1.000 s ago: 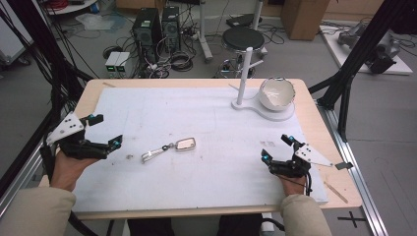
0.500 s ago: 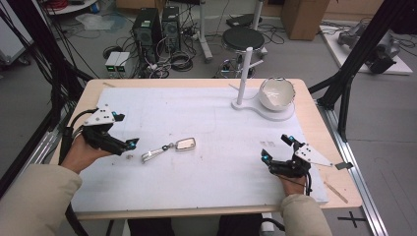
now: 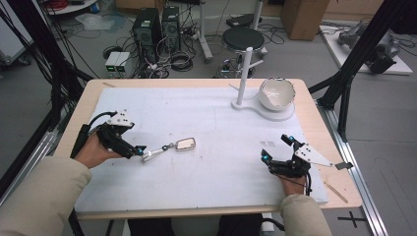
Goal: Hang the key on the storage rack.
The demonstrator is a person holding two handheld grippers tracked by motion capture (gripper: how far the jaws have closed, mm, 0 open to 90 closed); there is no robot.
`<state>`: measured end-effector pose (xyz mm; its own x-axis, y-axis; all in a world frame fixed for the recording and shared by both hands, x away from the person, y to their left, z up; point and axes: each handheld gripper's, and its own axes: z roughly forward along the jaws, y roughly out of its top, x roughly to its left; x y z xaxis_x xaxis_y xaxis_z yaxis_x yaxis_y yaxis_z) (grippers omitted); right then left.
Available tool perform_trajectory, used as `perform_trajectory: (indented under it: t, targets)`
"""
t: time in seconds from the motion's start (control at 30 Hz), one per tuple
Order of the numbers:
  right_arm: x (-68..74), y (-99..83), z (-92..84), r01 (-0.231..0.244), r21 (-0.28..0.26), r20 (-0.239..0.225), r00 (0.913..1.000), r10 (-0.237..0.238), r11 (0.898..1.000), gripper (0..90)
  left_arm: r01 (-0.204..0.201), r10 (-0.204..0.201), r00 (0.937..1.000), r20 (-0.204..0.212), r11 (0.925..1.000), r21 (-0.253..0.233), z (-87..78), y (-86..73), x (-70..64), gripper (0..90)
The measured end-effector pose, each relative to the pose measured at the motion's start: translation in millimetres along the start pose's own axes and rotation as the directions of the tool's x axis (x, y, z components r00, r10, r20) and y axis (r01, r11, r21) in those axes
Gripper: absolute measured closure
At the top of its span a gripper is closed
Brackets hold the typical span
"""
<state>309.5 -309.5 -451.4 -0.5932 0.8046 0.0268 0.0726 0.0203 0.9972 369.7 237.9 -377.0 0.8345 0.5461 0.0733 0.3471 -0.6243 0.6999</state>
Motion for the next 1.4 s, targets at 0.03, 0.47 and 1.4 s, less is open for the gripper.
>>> perform_trajectory:
  t: [0.03,0.47,1.4]
  targets:
    - [-0.6,0.0,0.2,0.004,-0.001,0.000,1.0000,-0.004,1.000,1.4,-0.009,0.009,1.0000,0.001,0.9998,0.020,1.7,0.1,-0.5,1.8]
    - [0.1,0.3,1.0,0.001,0.009,0.001,1.0000,-0.001,1.000,1.4,-0.066,0.060,0.9973,0.041,0.9843,0.164,24.6,1.5,-9.9,2.5]
    - [0.3,0.3,1.1,0.002,0.009,0.003,1.0000,-0.002,1.000,1.4,-0.046,0.018,0.9946,0.103,0.9592,0.279,38.9,-7.4,-15.5,31.6]
